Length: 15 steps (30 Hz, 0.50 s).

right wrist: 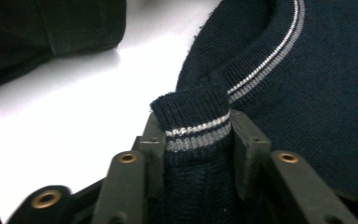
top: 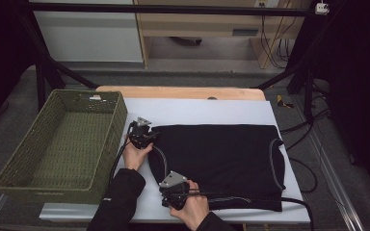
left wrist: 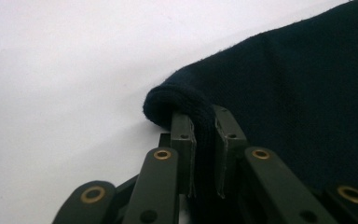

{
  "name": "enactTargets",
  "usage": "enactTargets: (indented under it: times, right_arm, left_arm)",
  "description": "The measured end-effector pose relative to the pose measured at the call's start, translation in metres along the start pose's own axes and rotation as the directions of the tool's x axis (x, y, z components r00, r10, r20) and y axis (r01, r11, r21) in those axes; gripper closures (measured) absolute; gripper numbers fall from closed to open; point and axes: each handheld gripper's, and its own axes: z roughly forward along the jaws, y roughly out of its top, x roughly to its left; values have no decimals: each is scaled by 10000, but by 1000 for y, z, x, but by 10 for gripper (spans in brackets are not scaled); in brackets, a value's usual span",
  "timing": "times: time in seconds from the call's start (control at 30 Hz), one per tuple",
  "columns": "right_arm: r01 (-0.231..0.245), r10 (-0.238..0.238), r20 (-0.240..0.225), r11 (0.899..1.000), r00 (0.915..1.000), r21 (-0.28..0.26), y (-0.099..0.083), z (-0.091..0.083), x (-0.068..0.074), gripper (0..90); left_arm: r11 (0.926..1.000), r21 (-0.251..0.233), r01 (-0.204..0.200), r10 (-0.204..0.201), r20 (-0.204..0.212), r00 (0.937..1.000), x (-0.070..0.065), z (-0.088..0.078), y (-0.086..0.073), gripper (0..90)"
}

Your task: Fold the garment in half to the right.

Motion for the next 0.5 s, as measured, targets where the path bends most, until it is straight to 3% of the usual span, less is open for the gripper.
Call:
enactTargets:
  times: [0.27, 0.5]
  right_arm:
    - [-143, 144, 110, 9999, 9998, -46, -1, 0, -3, 733]
    - [-575, 573, -290, 9983, 9979, -64, -1, -1, -10, 758]
  left_arm:
    - [9998, 4, 181, -181, 17, 9998, 0, 0, 0, 805]
    - [9998, 143, 100, -99, -94, 9999, -2, -1, 3, 827]
